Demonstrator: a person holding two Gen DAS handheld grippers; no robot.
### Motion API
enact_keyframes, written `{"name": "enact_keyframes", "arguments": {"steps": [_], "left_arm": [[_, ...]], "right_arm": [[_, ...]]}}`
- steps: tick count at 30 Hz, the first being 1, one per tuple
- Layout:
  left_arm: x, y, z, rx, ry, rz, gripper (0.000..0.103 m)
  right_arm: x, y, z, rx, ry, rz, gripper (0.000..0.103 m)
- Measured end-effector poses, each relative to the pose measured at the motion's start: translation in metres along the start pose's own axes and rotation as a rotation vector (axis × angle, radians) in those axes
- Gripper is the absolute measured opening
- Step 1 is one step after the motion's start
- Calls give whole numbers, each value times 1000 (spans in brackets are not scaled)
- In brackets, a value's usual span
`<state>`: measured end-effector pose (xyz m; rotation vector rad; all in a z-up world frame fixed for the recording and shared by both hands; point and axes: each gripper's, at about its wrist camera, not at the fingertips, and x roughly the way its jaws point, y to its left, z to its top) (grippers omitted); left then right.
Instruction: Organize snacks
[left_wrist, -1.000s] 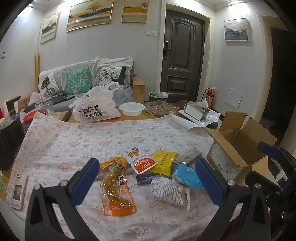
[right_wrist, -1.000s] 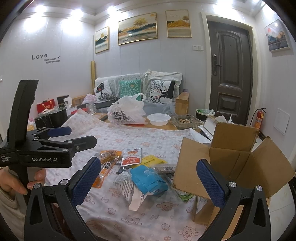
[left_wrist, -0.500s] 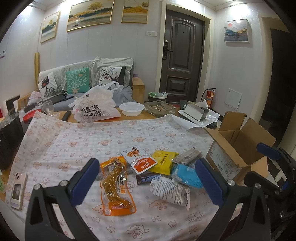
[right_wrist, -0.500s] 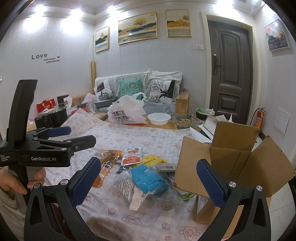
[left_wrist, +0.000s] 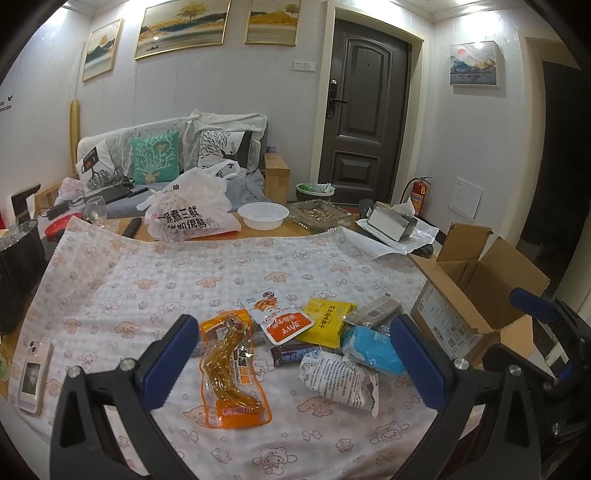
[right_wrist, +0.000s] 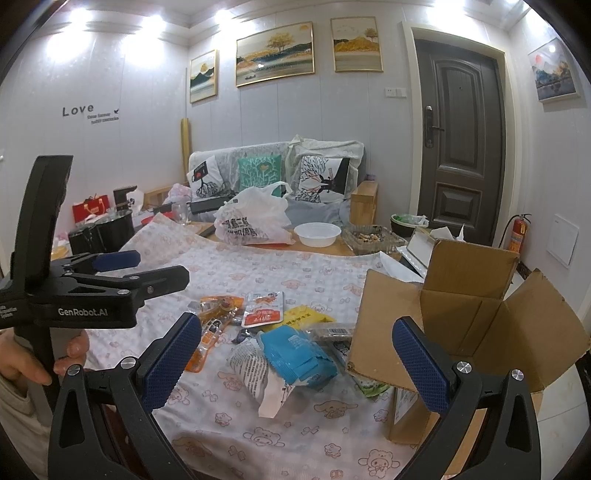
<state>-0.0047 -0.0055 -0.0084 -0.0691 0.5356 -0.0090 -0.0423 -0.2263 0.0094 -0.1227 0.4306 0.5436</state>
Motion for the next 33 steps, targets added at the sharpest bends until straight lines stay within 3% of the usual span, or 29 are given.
{"name": "enact_keyframes", "arguments": {"steps": [10,12,14,19,24,31,33], "left_arm": [[8,4,-4,-14,18,-36,103],[13,10,-4,-18,25,-40,103],[19,18,-5,-21,37,-52,103],[44,37,-12,-44,100,-48,103],[75,49,-21,-32,160,-33,103],[106,56,-26,7,229,-137,103],[113,57,-26,-1,261,-197,103]], "right_arm": [[12,23,-12,-78,10,5,103],[17,30,-20,-85,19,44,98],[27,35,-30,-85,47,72,84],[68,30,-53,-26,180,99,65],[108,16,-78,30,300,112,64],[145,6,-87,62,369,160,64],[153,4,-88,69,378,180,64]]}}
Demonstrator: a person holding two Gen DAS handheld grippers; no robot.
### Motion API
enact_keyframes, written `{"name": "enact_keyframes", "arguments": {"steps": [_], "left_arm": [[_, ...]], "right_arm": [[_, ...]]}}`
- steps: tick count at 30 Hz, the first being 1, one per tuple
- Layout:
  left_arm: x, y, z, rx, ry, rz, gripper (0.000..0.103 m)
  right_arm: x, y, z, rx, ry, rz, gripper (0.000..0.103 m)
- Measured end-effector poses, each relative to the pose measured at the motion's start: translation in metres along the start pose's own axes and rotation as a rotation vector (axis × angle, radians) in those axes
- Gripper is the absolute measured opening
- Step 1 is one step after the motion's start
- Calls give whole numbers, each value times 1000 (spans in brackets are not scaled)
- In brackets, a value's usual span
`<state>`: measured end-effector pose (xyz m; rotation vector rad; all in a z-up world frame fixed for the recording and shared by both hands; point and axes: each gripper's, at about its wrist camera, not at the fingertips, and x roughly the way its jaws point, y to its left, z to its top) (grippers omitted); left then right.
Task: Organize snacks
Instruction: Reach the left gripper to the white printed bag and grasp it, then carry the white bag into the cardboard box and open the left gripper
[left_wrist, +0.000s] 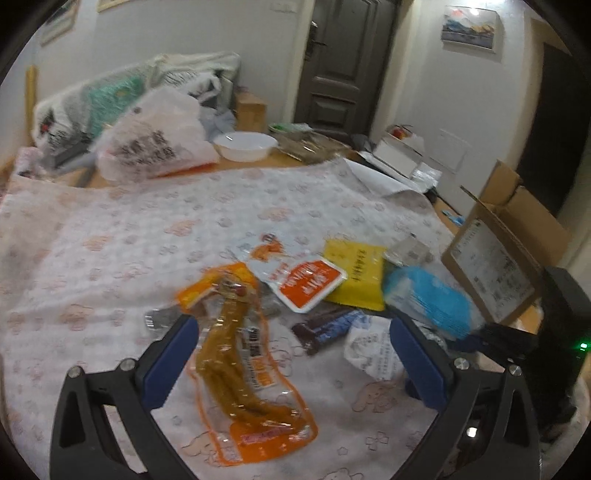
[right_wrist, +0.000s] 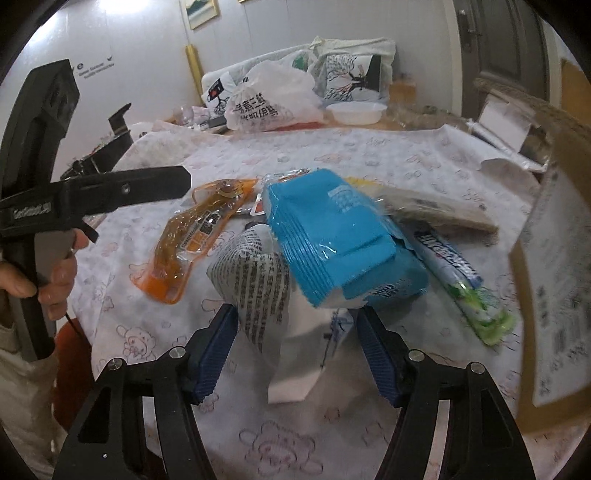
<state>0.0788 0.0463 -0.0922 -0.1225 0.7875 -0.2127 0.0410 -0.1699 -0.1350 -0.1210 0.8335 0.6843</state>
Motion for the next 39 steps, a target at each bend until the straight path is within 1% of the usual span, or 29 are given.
{"name": "enact_keyframes", "arguments": {"steps": [3,6,10,12,13,14,15,18,20,23,26,29,31,33,34,37,39], "left_arm": [[10,1,1,-4,44,-66,103],[18,-2,-2,1,66,-82,102],[28,-2,-8,-17,97,-101,102],[31,-2,-10,-29,116,-124,102],[32,-2,-12,-29,120,-138,102],[33,-3,-13,-28,122,-153,102],[32,-4,-14,-30,123,-171,102],[30,-6,-13,-44,119,-237,102],[30,-7,-14,-56,124,-285,102],[30,-15,-16,-57,135,-327,102],[27,-20,-16,-59,135,-367,102],[16,-23,-12,-78,113,-410,102],[5,-26,-8,-76,87,-419,100],[-10,-30,-2,-58,51,-394,93],[-16,-32,2,-47,37,-381,85],[-39,-45,17,-4,-10,-369,83],[-54,-59,29,45,-43,-356,78]], "right_arm": [[9,1,5,-8,12,19,66],[15,4,8,-4,18,31,68],[21,11,13,0,29,5,71],[24,15,14,-5,30,-23,71],[24,17,14,-10,29,-35,69],[24,19,13,-20,25,-48,63],[24,20,12,-30,20,-55,60],[19,21,10,-55,15,-50,39],[16,22,9,-62,4,-38,32],[12,28,8,-92,-7,-44,25],[2,31,10,-80,-39,-7,23],[-10,41,14,-94,-76,32,23],[-20,47,18,-93,-105,70,23],[-33,52,25,-96,-141,84,23],[-37,53,27,-97,-155,83,23],[-61,56,40,-104,-213,85,23],[-75,55,47,-118,-247,74,24]]}}
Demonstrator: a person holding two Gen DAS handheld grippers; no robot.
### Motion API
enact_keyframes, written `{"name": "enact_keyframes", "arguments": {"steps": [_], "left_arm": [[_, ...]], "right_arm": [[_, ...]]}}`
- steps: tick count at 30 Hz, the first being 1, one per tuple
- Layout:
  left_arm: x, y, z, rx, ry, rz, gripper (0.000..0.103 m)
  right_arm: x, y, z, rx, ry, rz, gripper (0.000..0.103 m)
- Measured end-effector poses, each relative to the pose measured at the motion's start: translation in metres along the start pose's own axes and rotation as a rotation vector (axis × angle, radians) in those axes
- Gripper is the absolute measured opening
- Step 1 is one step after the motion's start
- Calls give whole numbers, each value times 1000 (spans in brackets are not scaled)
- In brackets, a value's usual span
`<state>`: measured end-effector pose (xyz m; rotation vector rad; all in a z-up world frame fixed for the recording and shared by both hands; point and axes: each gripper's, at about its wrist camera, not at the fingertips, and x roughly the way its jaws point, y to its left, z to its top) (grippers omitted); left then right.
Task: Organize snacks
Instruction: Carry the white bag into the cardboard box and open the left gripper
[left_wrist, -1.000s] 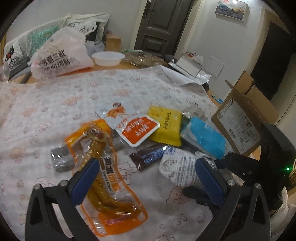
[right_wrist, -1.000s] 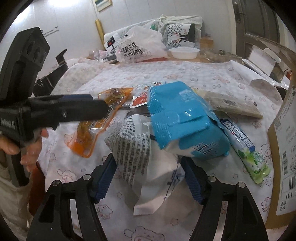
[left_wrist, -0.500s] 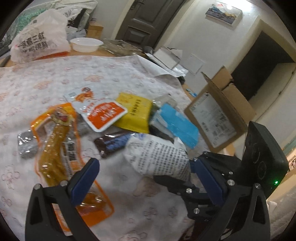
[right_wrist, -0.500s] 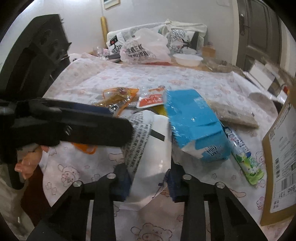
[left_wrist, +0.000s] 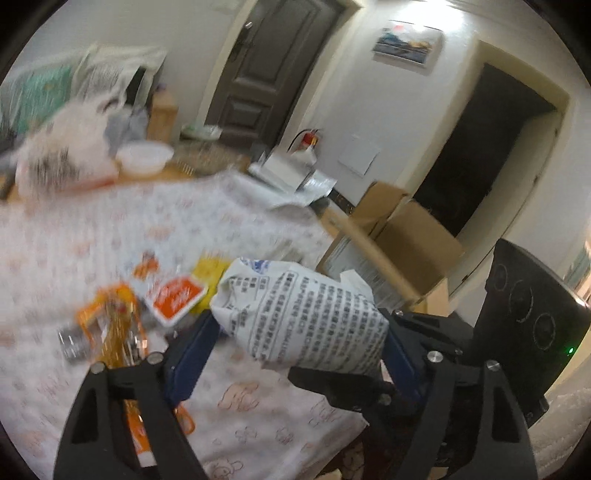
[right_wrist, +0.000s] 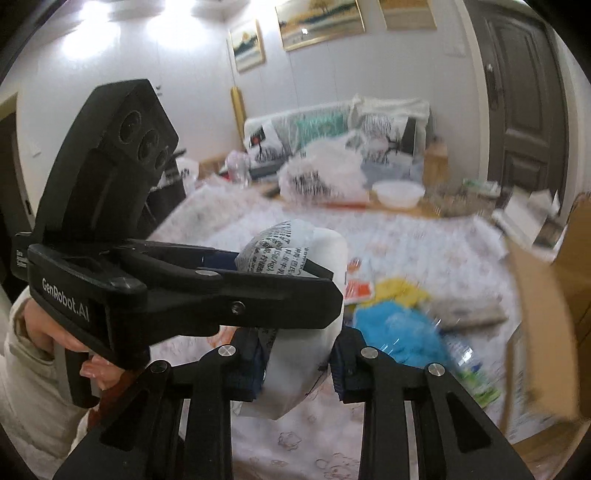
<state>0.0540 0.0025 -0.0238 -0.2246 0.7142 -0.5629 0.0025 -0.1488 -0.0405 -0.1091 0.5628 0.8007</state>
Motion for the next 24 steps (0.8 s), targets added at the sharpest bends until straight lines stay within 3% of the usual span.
{"name": "enact_keyframes", "arguments": {"steps": [1,5,12,19,24], "left_arm": [[-3,-9,7,22,-8,-10,71],[1,-56,40,128,-20,-1,65],[57,-144,96,296,56,-54,60],[146,-178,121,313,267,-99,58],[185,-189,111,290,379,-91,58]], "right_arm": [[-6,-1,4,-6,-17,-7,24],[-41,-21,22,16,-78,-38,26],[-115,-86,30,91,-159,-162,28],[-134,-160,18,190,-38,-271,29],[-129,-187,-2,217,63,-329,30]]}}
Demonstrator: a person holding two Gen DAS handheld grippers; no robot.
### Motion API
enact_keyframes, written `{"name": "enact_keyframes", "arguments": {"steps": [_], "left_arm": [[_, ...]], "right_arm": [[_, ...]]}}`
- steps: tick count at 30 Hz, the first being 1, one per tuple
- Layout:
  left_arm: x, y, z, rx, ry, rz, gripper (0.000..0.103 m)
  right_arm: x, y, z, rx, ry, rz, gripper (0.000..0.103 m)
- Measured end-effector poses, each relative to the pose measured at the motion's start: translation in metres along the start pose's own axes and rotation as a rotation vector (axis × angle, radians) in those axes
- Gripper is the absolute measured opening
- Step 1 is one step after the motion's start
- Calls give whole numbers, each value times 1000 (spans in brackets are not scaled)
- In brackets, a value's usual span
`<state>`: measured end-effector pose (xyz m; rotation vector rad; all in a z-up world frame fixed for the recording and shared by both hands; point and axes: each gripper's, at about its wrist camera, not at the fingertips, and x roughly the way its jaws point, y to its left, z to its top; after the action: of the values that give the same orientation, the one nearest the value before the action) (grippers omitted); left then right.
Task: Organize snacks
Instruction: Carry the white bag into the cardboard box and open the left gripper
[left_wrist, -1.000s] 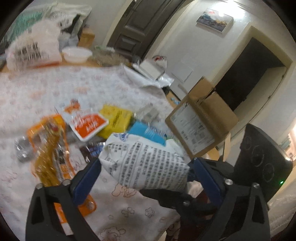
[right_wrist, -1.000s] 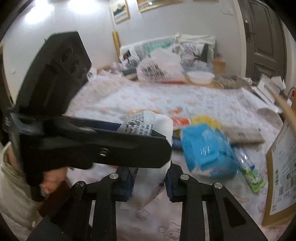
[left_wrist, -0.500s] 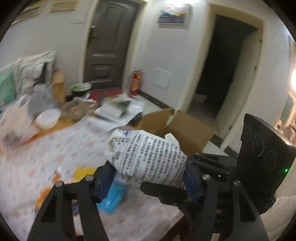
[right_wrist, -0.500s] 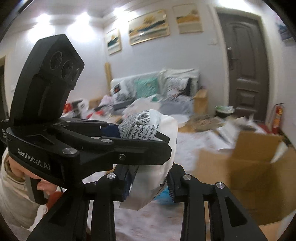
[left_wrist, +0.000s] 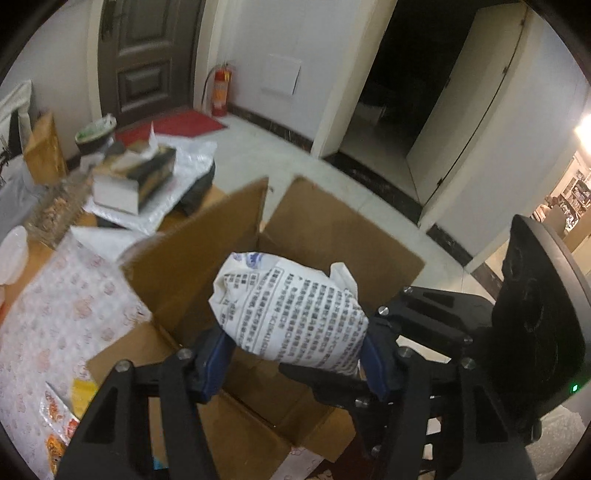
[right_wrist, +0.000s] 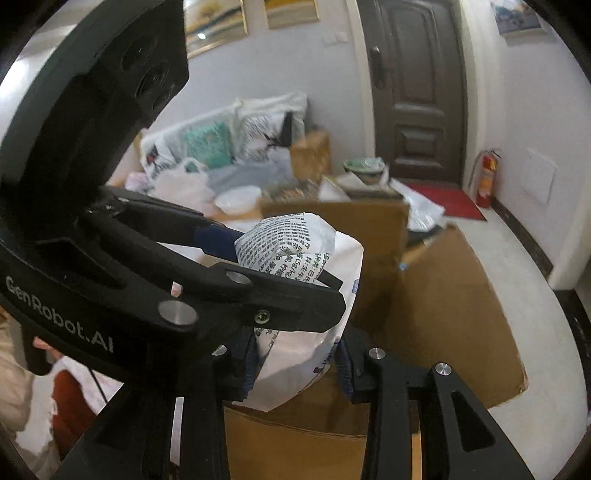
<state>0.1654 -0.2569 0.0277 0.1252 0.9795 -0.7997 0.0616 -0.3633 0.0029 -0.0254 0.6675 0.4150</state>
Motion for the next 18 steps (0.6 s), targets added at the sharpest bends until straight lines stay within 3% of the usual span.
{"name": "enact_keyframes", "arguments": {"steps": [10,15,18], "left_arm": [[34,-4,0,8,101,91,60],[-2,-1,-3,10,18,106,67],[-34,0,-8,21,-46,134,77]], "right_arm": [[9,-9,-11,16,20,-56,43],[1,-2,-8,4,-7,-59,46],[-7,12,-6,-16,-21,-48,46]]}}
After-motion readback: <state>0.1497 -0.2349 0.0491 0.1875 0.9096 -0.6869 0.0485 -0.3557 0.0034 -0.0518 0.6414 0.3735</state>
